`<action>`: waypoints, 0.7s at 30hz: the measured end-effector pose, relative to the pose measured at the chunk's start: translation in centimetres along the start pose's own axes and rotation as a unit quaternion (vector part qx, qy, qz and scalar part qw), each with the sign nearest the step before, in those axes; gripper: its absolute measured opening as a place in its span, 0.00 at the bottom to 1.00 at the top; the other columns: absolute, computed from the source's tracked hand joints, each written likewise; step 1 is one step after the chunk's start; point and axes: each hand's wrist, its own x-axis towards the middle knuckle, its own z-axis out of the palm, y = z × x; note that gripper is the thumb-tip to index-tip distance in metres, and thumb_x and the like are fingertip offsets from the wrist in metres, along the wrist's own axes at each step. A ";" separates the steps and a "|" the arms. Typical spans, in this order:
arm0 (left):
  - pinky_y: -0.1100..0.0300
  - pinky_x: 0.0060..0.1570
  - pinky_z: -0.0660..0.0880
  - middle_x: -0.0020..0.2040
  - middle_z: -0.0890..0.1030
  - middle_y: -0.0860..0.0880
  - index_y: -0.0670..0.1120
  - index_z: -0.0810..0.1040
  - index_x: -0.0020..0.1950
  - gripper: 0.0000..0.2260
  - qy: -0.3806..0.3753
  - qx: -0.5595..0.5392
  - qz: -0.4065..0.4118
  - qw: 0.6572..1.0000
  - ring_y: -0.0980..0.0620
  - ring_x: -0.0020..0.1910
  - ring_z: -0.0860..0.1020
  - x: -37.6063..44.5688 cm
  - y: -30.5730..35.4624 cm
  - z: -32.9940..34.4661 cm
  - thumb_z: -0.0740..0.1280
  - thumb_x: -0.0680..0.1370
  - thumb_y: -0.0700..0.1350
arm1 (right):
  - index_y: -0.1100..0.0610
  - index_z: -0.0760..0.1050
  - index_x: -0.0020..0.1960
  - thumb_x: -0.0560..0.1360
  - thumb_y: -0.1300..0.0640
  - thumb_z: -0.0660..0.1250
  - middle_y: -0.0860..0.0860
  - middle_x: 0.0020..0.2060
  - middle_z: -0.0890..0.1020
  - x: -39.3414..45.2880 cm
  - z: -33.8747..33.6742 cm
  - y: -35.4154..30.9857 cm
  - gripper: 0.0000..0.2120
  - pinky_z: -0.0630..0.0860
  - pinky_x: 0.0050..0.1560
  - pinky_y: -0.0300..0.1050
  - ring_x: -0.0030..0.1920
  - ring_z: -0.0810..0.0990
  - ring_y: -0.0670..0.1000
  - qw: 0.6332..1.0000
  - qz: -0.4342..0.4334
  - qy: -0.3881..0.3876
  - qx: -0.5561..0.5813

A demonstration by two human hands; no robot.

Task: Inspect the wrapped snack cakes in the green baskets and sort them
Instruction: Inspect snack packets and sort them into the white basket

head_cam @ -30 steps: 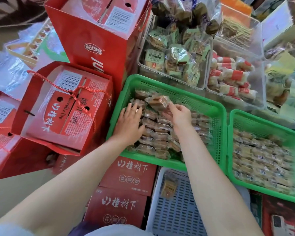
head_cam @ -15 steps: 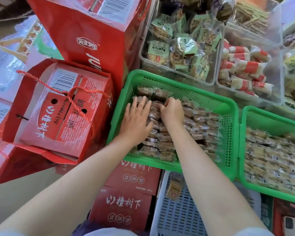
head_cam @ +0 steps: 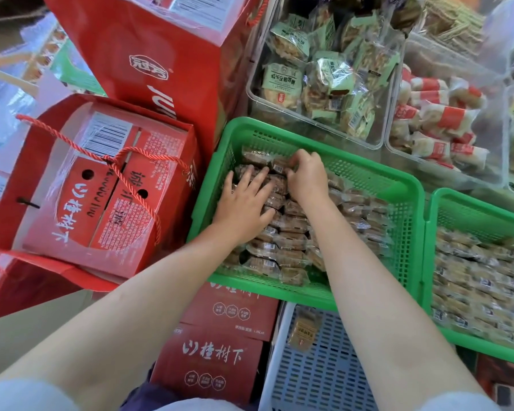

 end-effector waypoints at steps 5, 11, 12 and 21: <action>0.40 0.77 0.38 0.83 0.39 0.51 0.53 0.48 0.83 0.29 -0.007 -0.001 -0.002 1.000 0.47 0.82 0.39 0.0 0.0 0.1 0.50 0.84 0.61 | 0.62 0.71 0.55 0.81 0.64 0.61 0.59 0.56 0.72 -0.4 0.0 0.1 0.04 0.73 0.46 0.51 0.46 0.76 0.59 0.999 0.001 0.041 0.033; 0.40 0.78 0.38 0.83 0.40 0.51 0.53 0.48 0.83 0.29 -0.005 -0.009 -0.004 1.000 0.47 0.82 0.39 -0.1 0.1 0.1 0.50 0.84 0.61 | 0.62 0.76 0.57 0.80 0.63 0.64 0.59 0.55 0.79 -0.1 -0.3 0.4 0.07 0.69 0.48 0.44 0.54 0.78 0.59 0.999 0.009 0.024 0.022; 0.40 0.78 0.38 0.83 0.40 0.51 0.53 0.47 0.83 0.29 -0.005 -0.010 -0.004 1.000 0.47 0.82 0.39 -0.1 0.0 0.1 0.50 0.84 0.61 | 0.62 0.77 0.54 0.79 0.65 0.63 0.59 0.53 0.79 -0.3 -0.2 0.4 0.06 0.69 0.46 0.44 0.52 0.78 0.60 0.999 -0.005 0.032 0.015; 0.39 0.77 0.39 0.83 0.41 0.51 0.53 0.51 0.83 0.29 -0.007 -0.018 0.001 1.000 0.47 0.82 0.39 0.0 -0.1 0.2 0.51 0.84 0.61 | 0.59 0.74 0.55 0.81 0.67 0.59 0.52 0.52 0.82 -1.6 -1.6 0.7 0.08 0.75 0.51 0.44 0.54 0.80 0.49 0.985 -0.011 0.057 0.165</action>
